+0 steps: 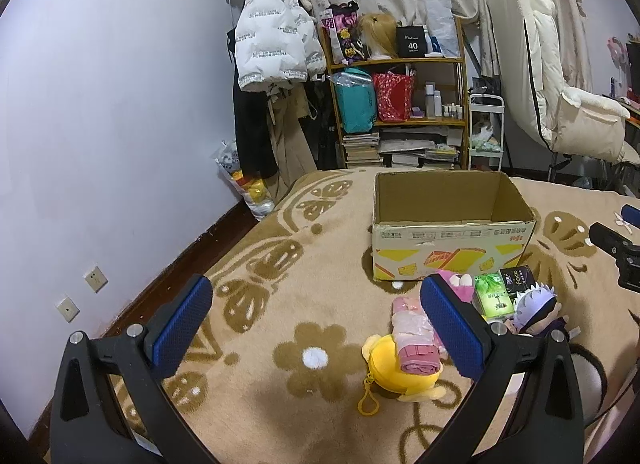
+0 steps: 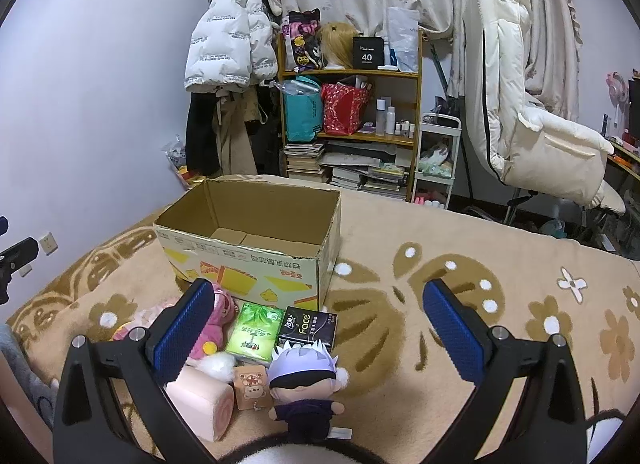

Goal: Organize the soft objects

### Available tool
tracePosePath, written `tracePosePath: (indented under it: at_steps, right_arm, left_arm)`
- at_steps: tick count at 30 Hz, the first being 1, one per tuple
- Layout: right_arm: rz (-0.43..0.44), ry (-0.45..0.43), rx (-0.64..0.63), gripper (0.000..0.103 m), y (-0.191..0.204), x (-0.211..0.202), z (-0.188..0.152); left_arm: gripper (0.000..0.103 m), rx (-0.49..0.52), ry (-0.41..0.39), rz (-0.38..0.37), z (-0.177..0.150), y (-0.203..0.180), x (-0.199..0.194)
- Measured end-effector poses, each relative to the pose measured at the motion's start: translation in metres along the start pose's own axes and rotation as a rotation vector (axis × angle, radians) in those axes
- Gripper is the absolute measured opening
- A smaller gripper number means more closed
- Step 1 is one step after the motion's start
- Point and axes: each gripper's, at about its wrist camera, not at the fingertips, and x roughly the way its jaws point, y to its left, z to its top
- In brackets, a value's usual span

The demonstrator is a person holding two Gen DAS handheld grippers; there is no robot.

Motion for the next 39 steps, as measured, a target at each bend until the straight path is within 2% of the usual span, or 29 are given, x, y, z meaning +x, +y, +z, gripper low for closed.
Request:
tracePosePath:
  at_steps: [39]
  right_arm:
    - [0.009,-0.001,-0.015,0.103,0.0029,0.0017,-0.0042]
  left_arm:
    - [0.103,0.011,0.004,-0.023,0.0007,-0.0054,-0.0055]
